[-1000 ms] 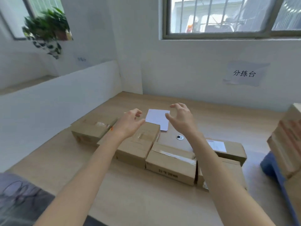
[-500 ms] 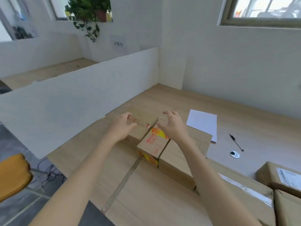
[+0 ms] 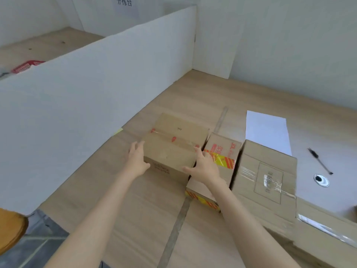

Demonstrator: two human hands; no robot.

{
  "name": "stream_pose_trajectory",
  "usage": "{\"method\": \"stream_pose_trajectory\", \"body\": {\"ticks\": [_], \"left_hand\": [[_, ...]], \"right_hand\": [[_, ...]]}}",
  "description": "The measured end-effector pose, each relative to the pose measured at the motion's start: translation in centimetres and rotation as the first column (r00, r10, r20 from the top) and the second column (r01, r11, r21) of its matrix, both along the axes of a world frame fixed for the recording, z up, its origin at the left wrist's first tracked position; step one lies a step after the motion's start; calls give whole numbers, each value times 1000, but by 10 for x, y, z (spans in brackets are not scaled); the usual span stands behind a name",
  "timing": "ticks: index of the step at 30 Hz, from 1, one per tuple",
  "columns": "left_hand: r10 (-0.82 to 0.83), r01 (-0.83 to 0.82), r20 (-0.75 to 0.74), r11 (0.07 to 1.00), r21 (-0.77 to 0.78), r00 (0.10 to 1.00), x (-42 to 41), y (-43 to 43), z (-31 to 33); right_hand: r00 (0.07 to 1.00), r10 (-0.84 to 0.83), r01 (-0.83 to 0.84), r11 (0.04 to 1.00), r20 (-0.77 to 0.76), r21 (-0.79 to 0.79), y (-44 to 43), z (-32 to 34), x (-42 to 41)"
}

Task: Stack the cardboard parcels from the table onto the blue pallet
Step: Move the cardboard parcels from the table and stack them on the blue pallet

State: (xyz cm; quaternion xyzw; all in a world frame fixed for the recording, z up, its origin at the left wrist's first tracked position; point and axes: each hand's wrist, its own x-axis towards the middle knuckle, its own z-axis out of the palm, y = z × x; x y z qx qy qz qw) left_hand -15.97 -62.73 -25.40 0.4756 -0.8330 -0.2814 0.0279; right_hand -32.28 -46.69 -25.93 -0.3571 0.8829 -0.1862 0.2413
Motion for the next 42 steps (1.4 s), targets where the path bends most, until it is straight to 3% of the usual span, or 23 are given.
{"method": "stream_pose_trajectory", "body": {"ticks": [10, 15, 20, 27, 42], "left_hand": [[-235, 221, 119, 968, 120, 965, -24, -80, -54], [-214, 220, -53, 958, 184, 975, -24, -94, -64], [-202, 208, -52, 963, 170, 978, -16, -104, -56], [-237, 245, -66, 953, 179, 969, -2, -125, 17], [-451, 434, -162, 891, -133, 878, -37, -68, 215]], "right_hand": [[985, -131, 136, 990, -113, 41, -30, -57, 21], [974, -163, 161, 987, -158, -24, -39, -67, 30], [984, -176, 171, 979, -33, -108, -46, -56, 33], [988, -145, 153, 966, 54, -206, -64, 2, 28], [973, -228, 216, 882, 22, -419, 10, 184, -10]]}}
